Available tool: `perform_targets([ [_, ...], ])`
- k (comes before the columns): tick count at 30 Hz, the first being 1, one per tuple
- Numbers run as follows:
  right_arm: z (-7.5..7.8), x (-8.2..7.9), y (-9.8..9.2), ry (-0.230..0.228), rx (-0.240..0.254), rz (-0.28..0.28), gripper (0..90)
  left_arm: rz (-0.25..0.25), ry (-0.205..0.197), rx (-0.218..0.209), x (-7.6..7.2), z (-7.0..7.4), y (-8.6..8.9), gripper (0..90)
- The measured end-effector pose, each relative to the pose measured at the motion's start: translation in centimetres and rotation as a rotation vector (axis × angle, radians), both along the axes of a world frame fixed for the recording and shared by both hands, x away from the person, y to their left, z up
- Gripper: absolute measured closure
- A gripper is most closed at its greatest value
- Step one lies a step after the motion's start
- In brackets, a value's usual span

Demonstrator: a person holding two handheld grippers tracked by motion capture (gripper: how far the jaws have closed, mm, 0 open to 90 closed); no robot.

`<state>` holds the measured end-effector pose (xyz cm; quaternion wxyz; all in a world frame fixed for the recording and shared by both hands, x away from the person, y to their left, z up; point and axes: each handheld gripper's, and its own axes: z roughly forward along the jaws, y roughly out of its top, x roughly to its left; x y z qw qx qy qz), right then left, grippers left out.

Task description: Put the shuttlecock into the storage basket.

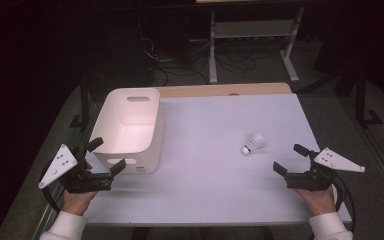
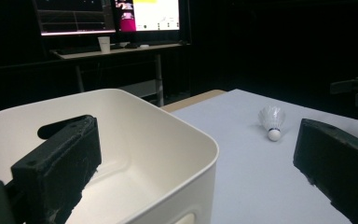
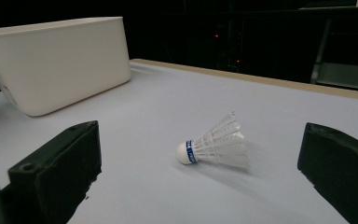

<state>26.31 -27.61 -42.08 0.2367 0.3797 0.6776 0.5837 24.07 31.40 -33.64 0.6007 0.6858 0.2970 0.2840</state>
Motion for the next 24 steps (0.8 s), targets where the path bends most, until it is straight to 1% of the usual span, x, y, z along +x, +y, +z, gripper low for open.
perform_targets([
  [1, 0.0, 0.0, 0.0, 0.0, 0.0, 0.0, 0.0, -0.001, 0.002, -0.003, 0.1, 0.2, -0.1, 0.3],
  [3, 0.0, 0.0, 0.0, 0.001, 0.0, 0.001, 0.0, -0.007, -0.001, 0.004, 0.4, 0.5, -0.3, 0.3],
  [5, 0.0, 0.0, 0.0, -0.002, -0.003, 0.0, 0.0, -0.013, 0.005, 0.009, 0.6, 0.8, -0.5, 0.3],
  [9, 0.0, -0.1, -0.1, -0.002, 0.0, -0.002, 0.0, -0.029, 0.005, 0.03, 1.0, 1.5, -0.9, 0.3],
  [10, 0.0, -0.1, -0.1, -0.003, -0.001, -0.003, 0.0, -0.03, 0.008, 0.019, 1.1, 1.6, -1.2, 0.3],
  [15, 0.0, -0.1, -0.1, -0.002, 0.001, -0.004, 0.0, -0.047, 0.02, 0.036, 1.5, 2.2, -1.7, 0.3],
  [19, 0.0, -0.1, -0.1, -0.003, 0.0, -0.003, 0.0, -0.047, 0.019, 0.032, 1.7, 2.7, -2.1, 0.5],
  [21, 0.0, -0.2, -0.1, -0.003, -0.001, -0.003, 0.0, -0.049, 0.021, 0.047, 1.9, 2.9, -2.2, 0.5],
  [22, 0.0, -0.2, -0.1, -0.004, -0.001, -0.003, 0.0, -0.049, 0.027, 0.044, 1.9, 3.0, -2.3, 0.5],
  [24, 0.0, -0.2, -0.1, -0.005, -0.002, -0.002, 0.0, -0.054, 0.029, 0.061, 2.1, 3.2, -2.4, 0.5],
])
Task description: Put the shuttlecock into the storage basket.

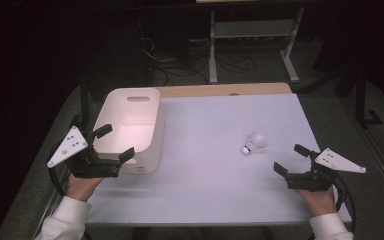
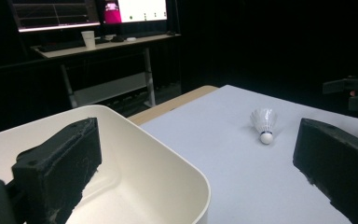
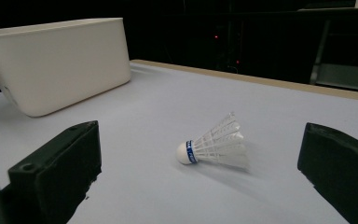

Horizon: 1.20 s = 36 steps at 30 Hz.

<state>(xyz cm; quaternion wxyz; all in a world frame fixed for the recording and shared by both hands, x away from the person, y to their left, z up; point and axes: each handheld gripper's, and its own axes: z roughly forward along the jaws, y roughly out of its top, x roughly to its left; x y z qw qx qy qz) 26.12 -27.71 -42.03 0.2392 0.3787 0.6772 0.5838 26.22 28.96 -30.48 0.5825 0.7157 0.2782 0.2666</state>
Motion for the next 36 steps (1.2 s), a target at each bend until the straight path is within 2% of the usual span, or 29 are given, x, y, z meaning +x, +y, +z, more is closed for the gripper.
perform_targets([
  [1, 0.0, 0.0, 0.0, 0.0, 0.0, -0.001, 0.0, 0.001, 0.009, -0.013, 0.0, 0.0, -0.2, 0.5],
  [6, 0.0, 0.0, -0.1, -0.001, 0.003, 0.0, 0.0, -0.014, 0.031, 0.023, 0.6, 0.4, -0.7, 0.5],
  [18, 0.1, -0.1, 0.1, 0.003, 0.006, 0.015, 0.0, -0.035, 0.069, 0.052, 1.8, 1.0, -2.1, 0.5],
  [22, 0.1, -0.1, 0.0, 0.006, 0.008, 0.014, 0.0, -0.049, 0.077, 0.082, 2.3, 1.2, -2.6, 0.5],
  [23, 0.1, -0.1, 0.0, 0.004, 0.009, 0.015, 0.0, -0.05, 0.088, 0.083, 2.3, 1.2, -2.8, 0.5],
  [25, 0.1, -0.2, 0.0, -0.001, 0.01, 0.017, 0.0, -0.056, 0.081, 0.098, 2.6, 1.4, -3.0, 0.5],
  [29, 0.2, -0.3, 0.0, -0.009, 0.013, 0.019, 0.0, -0.06, 0.091, 0.105, 3.2, 1.6, -3.6, 0.5],
  [31, 0.2, -0.4, 0.0, -0.008, 0.014, 0.018, 0.0, -0.058, 0.096, 0.122, 3.5, 1.8, -3.8, 0.5],
  [36, 0.3, -0.5, -0.1, -0.024, 0.019, 0.014, 0.0, -0.061, 0.117, 0.125, 4.3, 2.0, -4.4, 0.5],
])
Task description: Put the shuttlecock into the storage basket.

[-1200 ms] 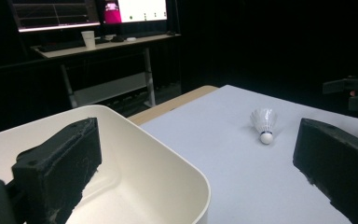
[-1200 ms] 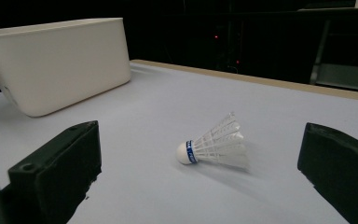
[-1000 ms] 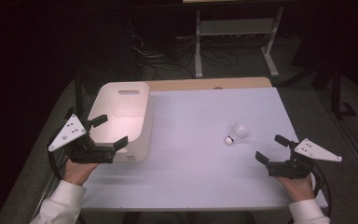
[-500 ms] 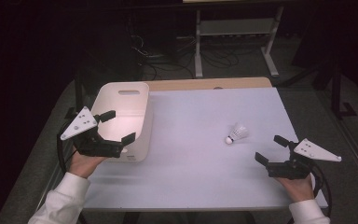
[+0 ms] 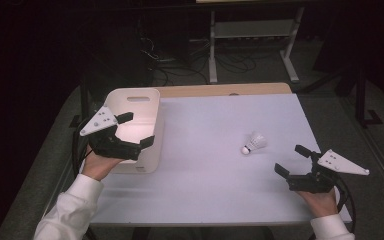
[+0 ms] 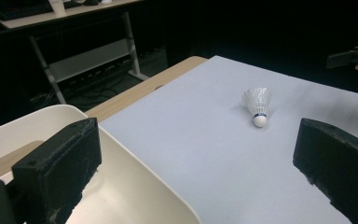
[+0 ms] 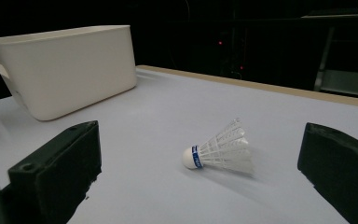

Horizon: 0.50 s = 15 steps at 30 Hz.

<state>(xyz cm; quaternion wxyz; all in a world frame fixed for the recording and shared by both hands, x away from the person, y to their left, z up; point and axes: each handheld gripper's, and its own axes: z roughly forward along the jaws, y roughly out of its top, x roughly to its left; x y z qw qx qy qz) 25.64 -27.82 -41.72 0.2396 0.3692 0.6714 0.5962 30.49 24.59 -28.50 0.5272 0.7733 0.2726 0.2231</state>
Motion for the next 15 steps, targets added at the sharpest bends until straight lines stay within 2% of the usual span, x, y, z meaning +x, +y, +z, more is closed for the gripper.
perform_targets([
  [8, 0.0, -0.1, -0.1, -0.005, -0.004, -0.003, 0.0, -0.024, 0.032, 0.035, 0.9, 0.2, -1.3, 0.5],
  [15, -0.1, 0.0, -0.1, 0.0, -0.006, -0.001, 0.0, -0.042, 0.041, 0.075, 1.9, 0.7, -2.6, 0.5],
])
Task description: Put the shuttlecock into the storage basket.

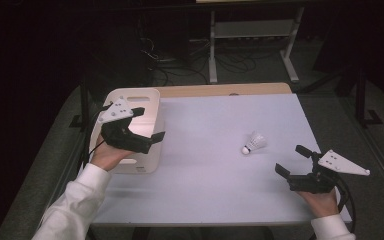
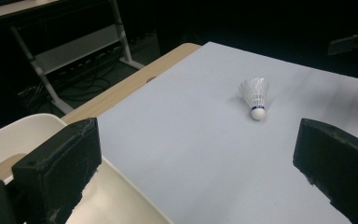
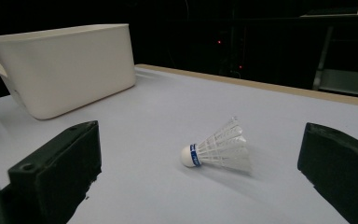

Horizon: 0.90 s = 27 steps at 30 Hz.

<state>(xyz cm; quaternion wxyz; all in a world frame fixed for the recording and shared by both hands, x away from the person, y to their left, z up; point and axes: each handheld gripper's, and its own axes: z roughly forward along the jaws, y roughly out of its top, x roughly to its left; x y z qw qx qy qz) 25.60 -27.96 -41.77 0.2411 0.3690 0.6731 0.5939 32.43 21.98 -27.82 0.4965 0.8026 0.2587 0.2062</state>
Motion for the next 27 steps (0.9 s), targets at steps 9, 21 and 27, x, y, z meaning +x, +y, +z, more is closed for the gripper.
perform_targets([
  [9, 0.0, -0.1, -0.1, -0.005, 0.005, 0.002, 0.0, -0.018, 0.019, 0.026, 1.3, 0.1, -1.1, 0.5],
  [21, 0.0, -0.1, -0.2, -0.009, 0.004, 0.004, 0.0, -0.04, 0.045, 0.063, 2.3, 0.3, -3.0, 0.5],
  [27, 0.0, -0.2, -0.2, -0.009, 0.01, 0.003, 0.0, -0.056, 0.061, 0.072, 2.8, 0.2, -3.8, 0.5],
])
